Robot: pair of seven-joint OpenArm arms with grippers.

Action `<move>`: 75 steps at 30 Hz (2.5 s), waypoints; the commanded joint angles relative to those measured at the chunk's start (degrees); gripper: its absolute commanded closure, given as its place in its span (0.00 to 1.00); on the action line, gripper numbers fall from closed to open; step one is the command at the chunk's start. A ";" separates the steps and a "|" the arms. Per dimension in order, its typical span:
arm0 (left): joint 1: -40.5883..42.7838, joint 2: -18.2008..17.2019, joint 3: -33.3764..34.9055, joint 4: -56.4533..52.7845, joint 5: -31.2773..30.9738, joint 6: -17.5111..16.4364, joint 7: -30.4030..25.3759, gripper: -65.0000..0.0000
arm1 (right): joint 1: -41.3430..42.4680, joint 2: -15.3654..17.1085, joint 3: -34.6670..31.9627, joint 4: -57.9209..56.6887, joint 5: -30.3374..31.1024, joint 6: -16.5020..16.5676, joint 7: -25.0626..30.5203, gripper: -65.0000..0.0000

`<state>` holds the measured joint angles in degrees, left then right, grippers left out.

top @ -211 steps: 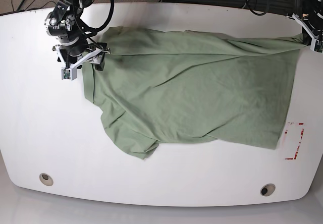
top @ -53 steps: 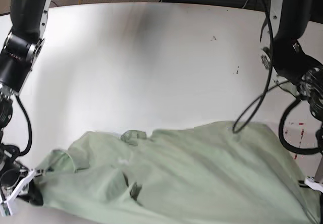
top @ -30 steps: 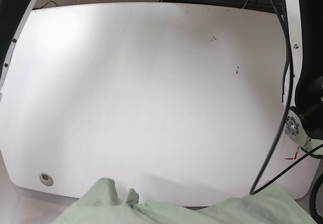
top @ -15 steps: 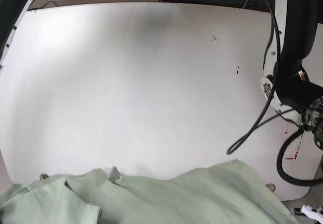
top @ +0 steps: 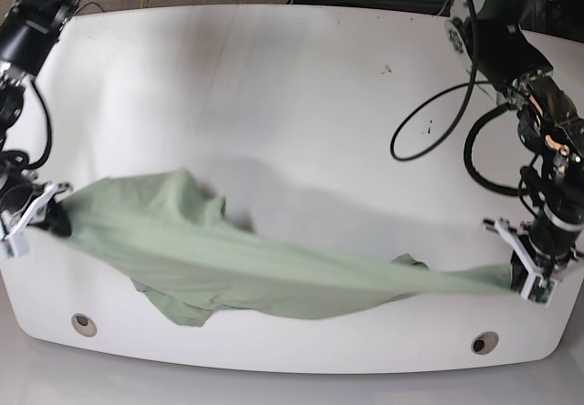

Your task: Layout the t-shirt on the table in an organized manner, then fold the t-shirt properly

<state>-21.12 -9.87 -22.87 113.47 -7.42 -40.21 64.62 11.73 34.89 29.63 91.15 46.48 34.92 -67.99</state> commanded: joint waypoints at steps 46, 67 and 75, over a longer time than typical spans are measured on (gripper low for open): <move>49.39 -0.02 -19.28 -0.02 1.66 0.21 -11.39 1.00 | -42.89 -19.73 3.74 20.63 -0.63 -0.50 3.06 1.00; 35.85 -0.37 -19.10 1.04 1.57 0.21 -11.39 1.00 | -37.18 -19.64 3.82 23.18 -0.37 -0.67 2.98 1.00; 20.55 -0.46 -18.75 1.12 2.01 0.21 -11.30 1.00 | -27.15 -17.00 5.93 23.09 -0.28 -0.32 2.71 1.00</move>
<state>2.96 -9.26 -41.47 113.38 -6.00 -40.75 54.43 -17.74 16.84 35.14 113.19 46.33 34.59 -66.26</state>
